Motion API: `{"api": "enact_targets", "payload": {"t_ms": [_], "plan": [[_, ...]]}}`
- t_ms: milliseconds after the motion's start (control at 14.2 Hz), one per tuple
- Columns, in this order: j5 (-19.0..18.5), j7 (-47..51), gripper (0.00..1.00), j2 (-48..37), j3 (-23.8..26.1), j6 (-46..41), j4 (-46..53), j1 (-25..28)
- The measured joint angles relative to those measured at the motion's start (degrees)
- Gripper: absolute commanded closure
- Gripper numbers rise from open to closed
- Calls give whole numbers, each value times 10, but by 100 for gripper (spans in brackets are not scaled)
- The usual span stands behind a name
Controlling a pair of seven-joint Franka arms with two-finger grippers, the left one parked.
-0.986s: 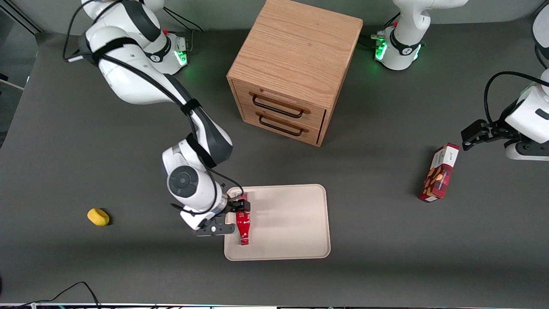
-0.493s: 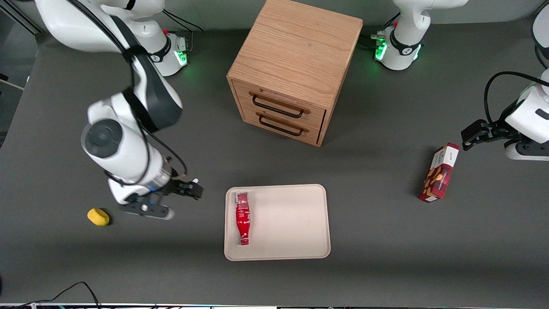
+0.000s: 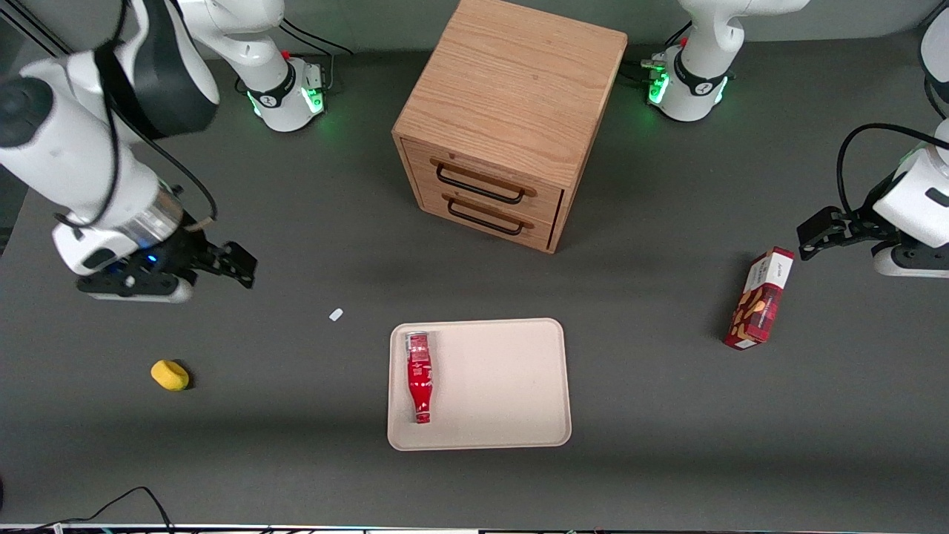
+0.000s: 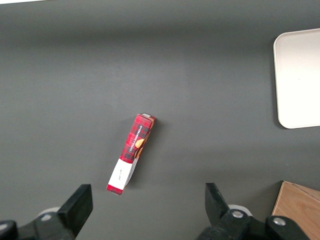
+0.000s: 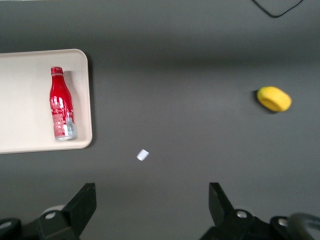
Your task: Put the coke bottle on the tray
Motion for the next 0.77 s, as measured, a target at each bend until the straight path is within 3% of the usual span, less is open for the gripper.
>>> {"api": "enact_targets", "payload": {"t_ms": [282, 563, 775], "plan": [[19, -36, 0, -59, 0, -41, -28, -34], [61, -38, 0, -65, 0, -42, -36, -46], [67, -38, 0, -65, 0, -52, -32, -46]]}}
